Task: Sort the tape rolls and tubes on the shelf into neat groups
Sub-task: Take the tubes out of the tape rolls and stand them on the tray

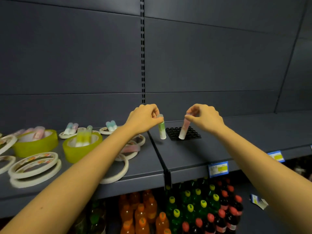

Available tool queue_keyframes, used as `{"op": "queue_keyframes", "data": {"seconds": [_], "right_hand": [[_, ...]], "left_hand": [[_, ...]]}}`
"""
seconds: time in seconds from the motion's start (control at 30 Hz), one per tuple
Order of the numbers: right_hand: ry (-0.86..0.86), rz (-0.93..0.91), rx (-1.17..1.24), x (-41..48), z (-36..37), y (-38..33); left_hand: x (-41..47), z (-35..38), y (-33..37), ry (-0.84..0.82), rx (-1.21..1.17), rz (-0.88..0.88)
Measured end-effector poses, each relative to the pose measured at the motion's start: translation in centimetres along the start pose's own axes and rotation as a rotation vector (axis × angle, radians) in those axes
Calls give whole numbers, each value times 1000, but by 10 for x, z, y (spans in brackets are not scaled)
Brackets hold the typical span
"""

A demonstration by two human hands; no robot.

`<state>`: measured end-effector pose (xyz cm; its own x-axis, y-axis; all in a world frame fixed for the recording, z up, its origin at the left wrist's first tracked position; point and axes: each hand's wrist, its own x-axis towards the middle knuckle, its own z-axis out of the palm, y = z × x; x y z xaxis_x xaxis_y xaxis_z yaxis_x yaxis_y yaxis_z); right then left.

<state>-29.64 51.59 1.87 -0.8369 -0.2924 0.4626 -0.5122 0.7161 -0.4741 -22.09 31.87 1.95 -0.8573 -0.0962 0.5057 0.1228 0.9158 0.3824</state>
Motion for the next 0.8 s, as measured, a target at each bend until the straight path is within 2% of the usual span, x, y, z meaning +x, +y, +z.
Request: {"op": "queue_keyframes", "data": {"seconds": [0.2, 0.4, 0.8], "right_hand": [[22, -41, -13, 36, 12, 26], [83, -165, -44, 65, 19, 45], [-45, -309, 10, 118, 47, 56]], "left_hand": [[48, 25, 3, -39, 94, 32], [84, 48, -3, -34, 181, 26], [108, 71, -8, -99, 238, -112]]}}
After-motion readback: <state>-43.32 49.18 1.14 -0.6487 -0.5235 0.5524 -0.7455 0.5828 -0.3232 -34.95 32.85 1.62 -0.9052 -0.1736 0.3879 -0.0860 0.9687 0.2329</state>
